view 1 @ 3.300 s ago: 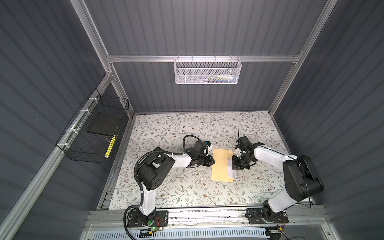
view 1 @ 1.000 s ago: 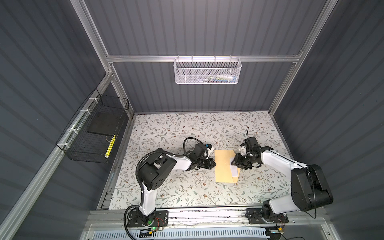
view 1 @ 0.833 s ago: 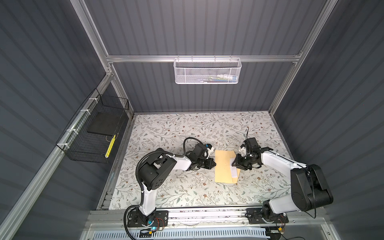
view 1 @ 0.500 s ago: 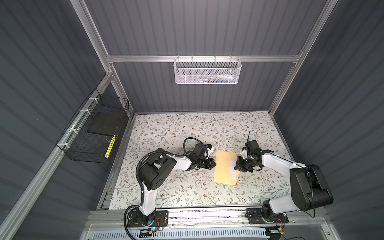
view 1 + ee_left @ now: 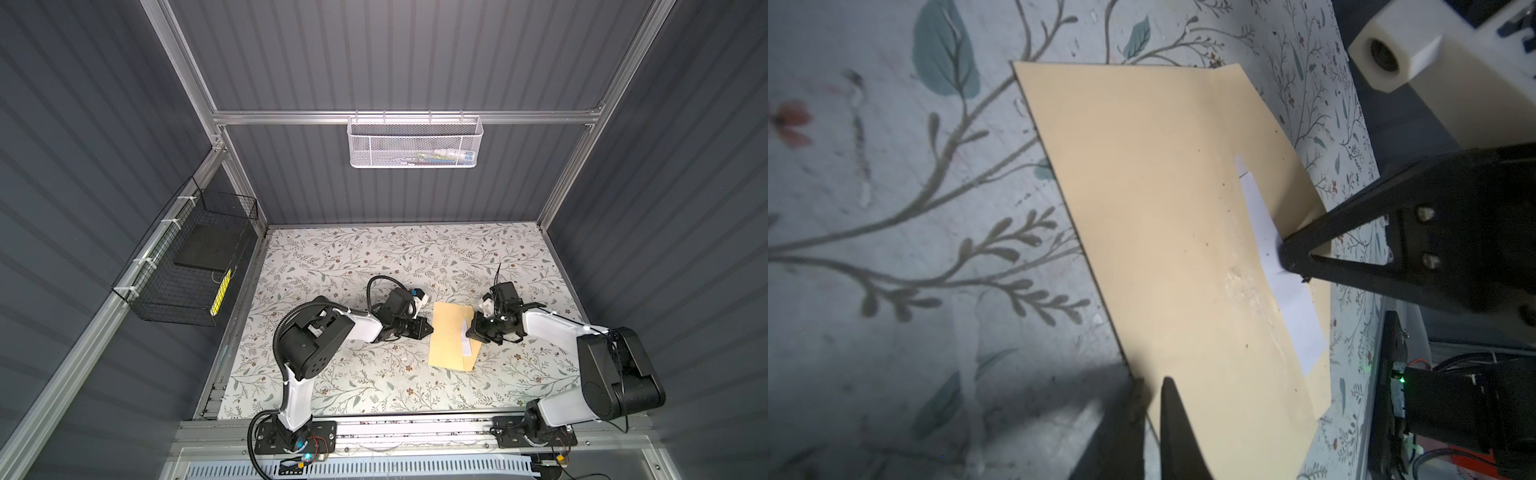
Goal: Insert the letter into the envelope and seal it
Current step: 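Push the folded white sheet fully into the tan envelope with right gripper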
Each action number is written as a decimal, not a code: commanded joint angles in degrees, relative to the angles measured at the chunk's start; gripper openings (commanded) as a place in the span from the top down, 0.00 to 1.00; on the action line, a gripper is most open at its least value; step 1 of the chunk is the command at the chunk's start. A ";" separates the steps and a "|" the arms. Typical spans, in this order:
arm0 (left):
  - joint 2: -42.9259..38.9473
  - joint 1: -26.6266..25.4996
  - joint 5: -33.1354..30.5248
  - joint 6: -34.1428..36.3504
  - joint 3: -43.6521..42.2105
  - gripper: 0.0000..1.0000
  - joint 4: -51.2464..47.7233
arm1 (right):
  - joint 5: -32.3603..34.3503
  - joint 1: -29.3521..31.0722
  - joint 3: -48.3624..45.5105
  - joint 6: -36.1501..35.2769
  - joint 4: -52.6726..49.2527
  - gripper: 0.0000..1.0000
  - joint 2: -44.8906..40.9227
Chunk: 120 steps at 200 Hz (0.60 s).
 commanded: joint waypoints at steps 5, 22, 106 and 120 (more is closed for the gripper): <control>2.80 -0.74 0.43 -0.68 -2.33 0.89 -5.84 | -1.59 -0.08 -1.38 2.15 2.10 1.00 0.84; 2.80 -0.75 0.72 -0.85 -2.35 0.88 -5.67 | -2.06 -0.08 -1.78 2.93 2.98 1.00 1.27; 2.65 -0.77 2.20 -3.11 -3.66 0.88 -2.61 | -3.64 0.00 -5.94 8.29 9.31 1.00 0.58; 2.63 -0.75 2.52 -3.68 -3.98 0.88 -1.96 | -4.05 0.01 -6.55 9.51 10.58 1.00 0.32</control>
